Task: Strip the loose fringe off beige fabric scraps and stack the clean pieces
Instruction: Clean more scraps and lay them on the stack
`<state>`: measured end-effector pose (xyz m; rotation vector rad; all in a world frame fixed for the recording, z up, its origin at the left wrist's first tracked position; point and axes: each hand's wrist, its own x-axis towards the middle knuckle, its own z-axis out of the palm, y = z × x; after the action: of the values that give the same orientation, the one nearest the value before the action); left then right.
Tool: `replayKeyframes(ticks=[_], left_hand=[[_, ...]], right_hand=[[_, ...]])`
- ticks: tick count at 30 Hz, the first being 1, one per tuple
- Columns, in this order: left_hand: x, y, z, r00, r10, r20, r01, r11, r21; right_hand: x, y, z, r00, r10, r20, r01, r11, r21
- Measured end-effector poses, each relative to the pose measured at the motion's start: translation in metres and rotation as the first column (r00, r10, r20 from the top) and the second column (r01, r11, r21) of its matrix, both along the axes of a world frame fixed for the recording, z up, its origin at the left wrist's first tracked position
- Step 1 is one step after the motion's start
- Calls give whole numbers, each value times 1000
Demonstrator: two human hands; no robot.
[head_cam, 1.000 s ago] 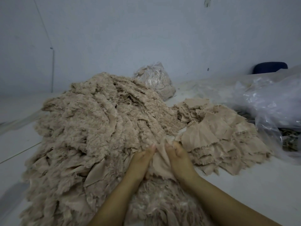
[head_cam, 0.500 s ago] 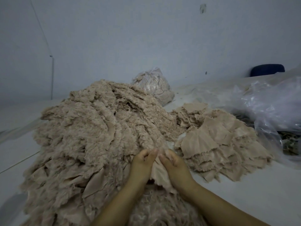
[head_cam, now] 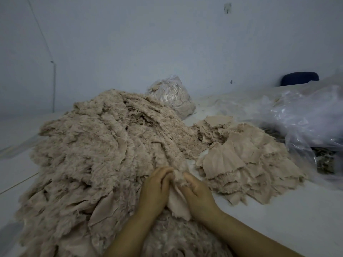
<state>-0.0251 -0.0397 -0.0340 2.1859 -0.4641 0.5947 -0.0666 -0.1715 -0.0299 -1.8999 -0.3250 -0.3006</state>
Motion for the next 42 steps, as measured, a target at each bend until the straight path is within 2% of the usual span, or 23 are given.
replayKeyframes(ticks=[3, 5, 7, 10, 13, 15, 19, 21, 25, 27, 29, 30, 32, 33, 37, 39, 42], left_hand=[[10, 12, -1, 973, 77, -216, -112, 981, -158], [8, 15, 1, 985, 82, -154, -98, 990, -100], [-2, 9, 4, 996, -32, -88, 22, 993, -112], [-12, -6, 9, 934, -267, -236, 184, 929, -322], [-12, -13, 11, 910, -312, -273, 129, 839, -528], [-12, -10, 15, 897, -345, -277, 108, 778, -619], [-13, -2, 14, 812, -489, -319, 279, 805, -524], [-11, -1, 15, 833, -447, -327, 209, 800, -563], [-6, 0, 21, 851, -429, -302, 23, 605, -796], [-8, 1, 21, 848, -441, -292, 12, 568, -823], [-12, -1, 19, 830, -461, -314, 42, 613, -789], [-13, -2, 17, 824, -456, -337, 63, 665, -745], [-17, -4, 13, 818, -432, -380, 100, 758, -645], [-18, -6, 12, 814, -435, -386, 120, 775, -621], [-22, -11, 13, 829, -432, -356, 173, 803, -570], [-20, -11, 13, 873, -351, -337, 105, 811, -575], [-11, -8, 13, 908, -248, -339, -51, 735, -676]], right_hand=[[-7, 3, 0, 997, 50, 55, -46, 996, -75], [-3, 0, 1, 999, -28, 31, 28, 1000, -4], [2, -4, 3, 996, -93, 3, 93, 993, 68], [5, -5, 5, 988, -154, -4, 152, 972, 178], [9, -8, 3, 975, -209, -79, 223, 899, 377], [10, -11, 3, 987, -120, -111, 157, 888, 432], [12, -18, 5, 951, 176, -256, -68, 922, 380], [12, -18, 8, 933, 221, -284, -66, 882, 467], [17, -17, 7, 975, -13, -224, 115, 885, 451], [17, -15, 6, 982, -105, -159, 162, 900, 406], [16, -15, 3, 982, -132, -138, 178, 898, 403], [15, -14, 1, 983, -116, -141, 166, 893, 419], [12, -12, -2, 989, -39, -146, 102, 887, 451], [10, -11, -3, 989, 3, -150, 65, 891, 449], [8, -9, -3, 983, 83, -163, -16, 926, 378], [9, -9, -2, 987, 91, -129, -46, 946, 321], [8, -9, -1, 995, 78, -60, -59, 960, 273]])
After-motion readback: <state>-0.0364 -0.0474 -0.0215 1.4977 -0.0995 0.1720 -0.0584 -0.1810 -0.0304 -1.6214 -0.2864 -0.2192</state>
